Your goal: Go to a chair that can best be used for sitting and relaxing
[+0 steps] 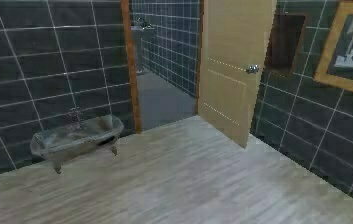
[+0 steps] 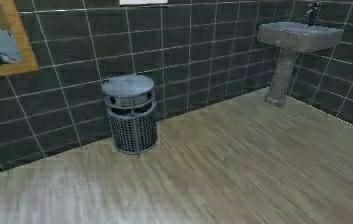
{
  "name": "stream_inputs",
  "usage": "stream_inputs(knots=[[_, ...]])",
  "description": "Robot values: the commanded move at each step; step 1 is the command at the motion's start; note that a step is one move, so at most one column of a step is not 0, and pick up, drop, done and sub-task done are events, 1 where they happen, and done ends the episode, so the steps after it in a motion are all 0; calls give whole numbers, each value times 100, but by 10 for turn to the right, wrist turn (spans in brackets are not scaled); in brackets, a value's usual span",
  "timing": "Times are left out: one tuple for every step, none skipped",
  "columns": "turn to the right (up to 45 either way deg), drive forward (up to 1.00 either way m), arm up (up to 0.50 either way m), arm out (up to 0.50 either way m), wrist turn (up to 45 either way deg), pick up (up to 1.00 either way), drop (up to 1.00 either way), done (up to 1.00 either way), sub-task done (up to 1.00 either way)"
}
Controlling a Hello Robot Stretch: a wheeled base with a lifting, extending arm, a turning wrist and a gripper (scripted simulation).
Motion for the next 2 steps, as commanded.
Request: stream_inputs(knots=[[450, 0, 0, 0, 0, 0, 0, 0, 0], [450, 0, 0, 0, 0, 0, 0, 0, 0]])
